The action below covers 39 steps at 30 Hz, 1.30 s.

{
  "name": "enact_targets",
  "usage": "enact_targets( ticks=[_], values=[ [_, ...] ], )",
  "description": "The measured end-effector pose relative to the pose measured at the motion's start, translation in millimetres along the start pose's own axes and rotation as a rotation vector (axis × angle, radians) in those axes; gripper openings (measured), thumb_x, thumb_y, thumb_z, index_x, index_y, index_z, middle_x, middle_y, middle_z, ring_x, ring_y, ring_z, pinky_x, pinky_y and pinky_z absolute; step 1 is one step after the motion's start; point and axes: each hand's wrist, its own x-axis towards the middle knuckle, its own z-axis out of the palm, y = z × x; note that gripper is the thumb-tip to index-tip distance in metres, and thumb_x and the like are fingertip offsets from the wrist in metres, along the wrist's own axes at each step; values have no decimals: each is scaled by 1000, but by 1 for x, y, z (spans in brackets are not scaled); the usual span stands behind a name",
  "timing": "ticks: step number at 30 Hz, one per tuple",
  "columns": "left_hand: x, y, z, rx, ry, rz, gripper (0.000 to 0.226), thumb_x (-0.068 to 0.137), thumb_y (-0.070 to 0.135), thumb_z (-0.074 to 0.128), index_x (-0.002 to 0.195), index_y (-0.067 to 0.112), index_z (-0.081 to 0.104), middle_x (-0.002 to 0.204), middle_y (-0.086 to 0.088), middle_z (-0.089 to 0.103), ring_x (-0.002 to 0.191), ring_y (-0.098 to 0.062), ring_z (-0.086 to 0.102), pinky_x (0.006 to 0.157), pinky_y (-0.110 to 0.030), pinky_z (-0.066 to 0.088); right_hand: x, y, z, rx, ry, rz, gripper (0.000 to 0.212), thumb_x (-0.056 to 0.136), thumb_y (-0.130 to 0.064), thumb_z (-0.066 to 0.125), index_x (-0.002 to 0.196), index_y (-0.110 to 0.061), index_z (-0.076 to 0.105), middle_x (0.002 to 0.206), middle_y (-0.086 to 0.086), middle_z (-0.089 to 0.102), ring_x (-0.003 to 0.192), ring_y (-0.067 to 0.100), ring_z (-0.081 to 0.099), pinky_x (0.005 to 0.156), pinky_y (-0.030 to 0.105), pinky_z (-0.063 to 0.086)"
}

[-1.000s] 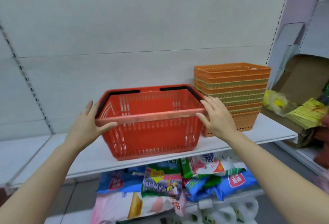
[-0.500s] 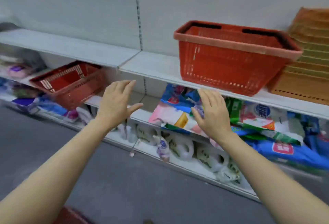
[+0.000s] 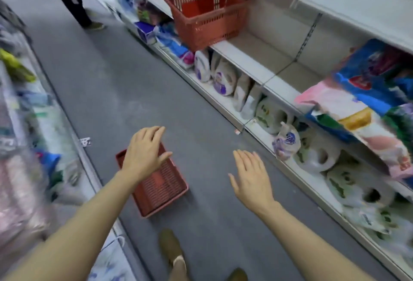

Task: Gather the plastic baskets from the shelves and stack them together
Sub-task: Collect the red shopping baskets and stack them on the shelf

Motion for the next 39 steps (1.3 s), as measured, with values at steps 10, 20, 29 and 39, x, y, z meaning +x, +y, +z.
enact_targets(
  ticks=[10,20,29,39],
  values=[
    [-50,-152,97,-15,-140,-151,80,73,41,83,136,-1,56,133,-21,58,122,-41,54,103,-52,44,39,-134,153,57,-310,-7,55,76,-29,56,121,3,61,117,18,65,107,36,61,105,45,29],
    [-75,-206,245,-114,-209,-376,77,75,43,81,137,3,57,134,-16,60,125,-37,55,104,-49,44,28,-197,331,53,-562,141,60,76,-33,41,123,-2,62,94,9,64,83,28,54,78,40,43],
    [-82,-242,386,-77,-225,-370,74,78,40,79,137,1,56,136,-18,58,124,-39,55,103,-51,45,-5,-243,498,239,-750,543,93,45,-28,92,120,14,57,85,21,63,69,36,63,59,40,55],
    [-78,-262,463,-45,-264,-314,73,81,41,76,138,2,53,137,-18,56,124,-37,52,104,-49,44,-9,-274,571,644,-457,1145,107,84,-15,70,150,-9,-13,135,31,29,101,52,52,83,43,47]
  ],
)
